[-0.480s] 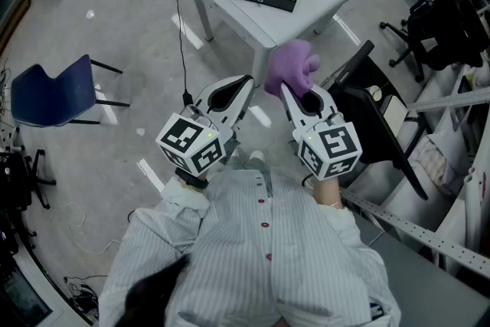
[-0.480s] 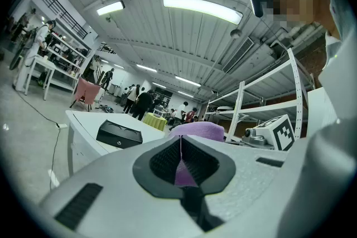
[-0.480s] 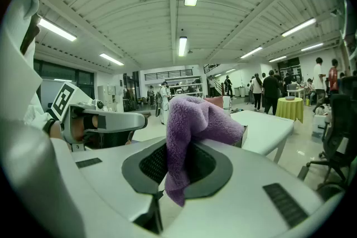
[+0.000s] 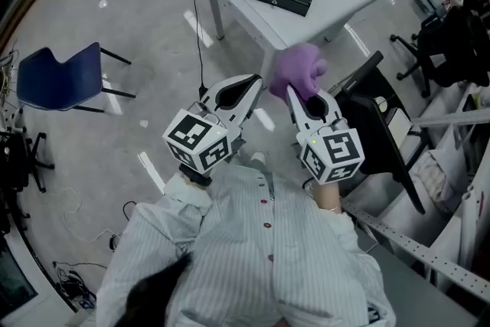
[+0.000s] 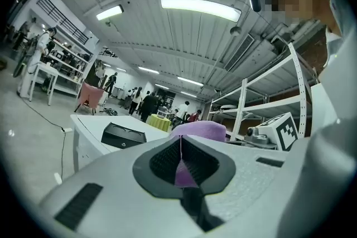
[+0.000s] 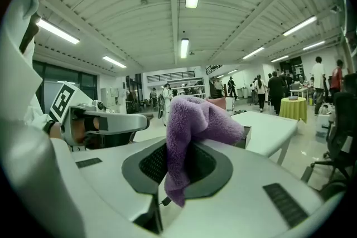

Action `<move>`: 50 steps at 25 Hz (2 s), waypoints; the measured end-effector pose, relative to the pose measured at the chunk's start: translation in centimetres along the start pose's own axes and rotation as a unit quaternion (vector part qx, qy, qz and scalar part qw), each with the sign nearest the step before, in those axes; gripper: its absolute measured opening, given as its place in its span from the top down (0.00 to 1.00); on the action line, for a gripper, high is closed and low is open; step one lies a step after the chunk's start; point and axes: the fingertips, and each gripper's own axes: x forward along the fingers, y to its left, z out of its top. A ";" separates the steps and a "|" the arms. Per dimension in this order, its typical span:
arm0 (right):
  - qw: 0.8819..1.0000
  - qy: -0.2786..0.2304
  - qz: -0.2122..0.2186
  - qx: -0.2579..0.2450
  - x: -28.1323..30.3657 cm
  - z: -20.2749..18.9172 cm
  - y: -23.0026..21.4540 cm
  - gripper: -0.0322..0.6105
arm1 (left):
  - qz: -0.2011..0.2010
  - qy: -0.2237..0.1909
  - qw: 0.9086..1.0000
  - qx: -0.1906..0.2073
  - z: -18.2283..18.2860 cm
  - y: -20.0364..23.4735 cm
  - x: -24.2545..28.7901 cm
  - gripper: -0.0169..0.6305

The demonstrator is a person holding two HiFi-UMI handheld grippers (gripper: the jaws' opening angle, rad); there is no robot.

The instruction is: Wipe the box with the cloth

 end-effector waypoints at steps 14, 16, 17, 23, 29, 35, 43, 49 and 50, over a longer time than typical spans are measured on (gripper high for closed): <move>1.000 0.015 0.021 -0.001 3.7 -1.0 -0.9 0.87 | 0.055 -0.020 0.998 -0.014 0.3 5.8 -1.0 0.95; 1.000 0.019 0.017 0.004 5.8 -1.0 -1.8 0.87 | 0.051 -0.019 0.998 -0.018 0.7 7.9 0.1 0.95; 1.000 0.022 0.013 0.006 7.1 -0.9 -2.3 0.87 | 0.047 -0.017 0.998 -0.022 1.0 9.0 0.8 0.95; 0.999 0.032 -0.009 0.013 14.2 1.2 -4.8 0.87 | 0.024 0.001 1.000 -0.020 3.8 15.7 5.0 0.95; 0.998 0.039 -0.036 0.027 21.0 2.4 -6.7 0.87 | -0.004 0.021 1.000 -0.008 6.1 22.0 8.0 0.95; 0.996 0.036 -0.074 0.038 26.1 3.9 -7.4 0.87 | -0.039 0.038 0.998 -0.008 7.5 26.9 9.1 0.95; 0.991 0.045 -0.115 0.055 27.5 3.7 -8.8 0.87 | -0.072 0.052 0.996 -0.010 7.7 28.8 10.1 0.95; 0.988 0.062 -0.127 0.057 28.5 2.7 -10.6 0.87 | -0.078 0.064 0.995 -0.018 6.8 30.2 12.1 0.95; 0.988 0.062 -0.128 0.058 28.8 2.7 -11.0 0.87 | -0.080 0.066 0.994 -0.018 6.7 30.4 12.6 0.95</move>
